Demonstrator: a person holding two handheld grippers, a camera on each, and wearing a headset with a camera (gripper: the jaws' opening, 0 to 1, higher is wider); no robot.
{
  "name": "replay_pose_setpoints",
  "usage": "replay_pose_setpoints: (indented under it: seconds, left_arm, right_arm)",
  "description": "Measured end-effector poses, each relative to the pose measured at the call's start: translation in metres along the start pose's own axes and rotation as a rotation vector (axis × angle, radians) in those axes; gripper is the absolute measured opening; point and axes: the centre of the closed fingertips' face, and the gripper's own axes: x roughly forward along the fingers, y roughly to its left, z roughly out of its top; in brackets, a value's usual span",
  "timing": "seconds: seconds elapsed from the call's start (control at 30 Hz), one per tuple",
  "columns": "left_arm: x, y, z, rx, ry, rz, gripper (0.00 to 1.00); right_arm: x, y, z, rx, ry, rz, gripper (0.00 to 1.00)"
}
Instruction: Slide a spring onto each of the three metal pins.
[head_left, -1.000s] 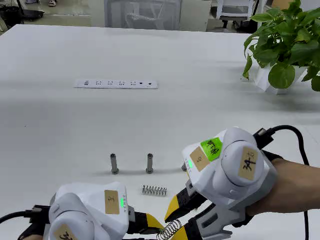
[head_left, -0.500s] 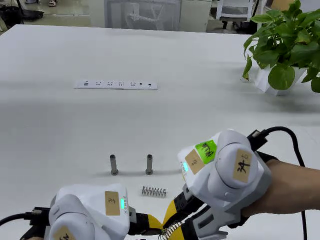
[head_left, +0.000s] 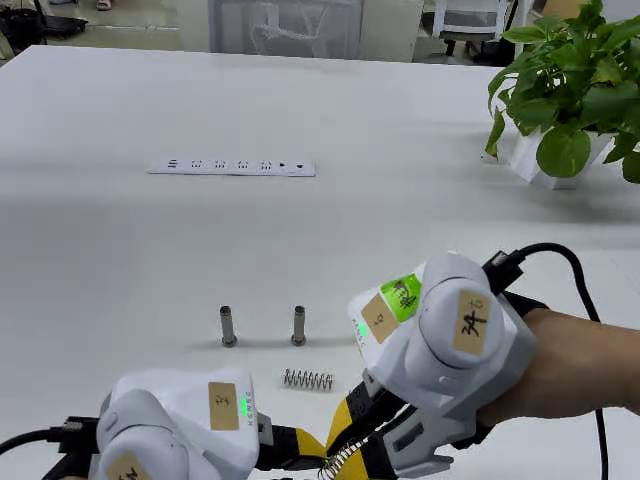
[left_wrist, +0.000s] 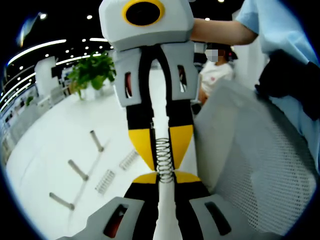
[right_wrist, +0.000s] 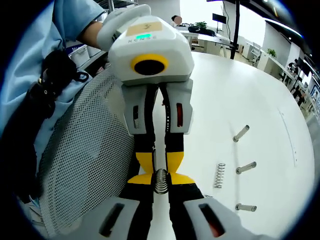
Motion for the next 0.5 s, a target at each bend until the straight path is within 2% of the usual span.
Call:
replay_pose_setpoints:
  seconds: [0.23, 0.37, 0.5]
  left_arm:
    - [-0.002, 0.002, 0.0, -0.022, -0.013, 0.01, 0.1]
    - [-0.003, 0.006, -0.001, -0.042, -0.02, 0.034, 0.12]
    - [-0.004, 0.011, -0.006, -0.063, -0.015, 0.062, 0.28]
  right_arm:
    - [0.0, -0.002, 0.002, -0.019, 0.008, 0.004, 0.12]
    - [-0.001, -0.006, 0.005, -0.02, 0.0, -0.005, 0.12]
    - [-0.003, -0.01, 0.009, -0.019, -0.008, -0.017, 0.12]
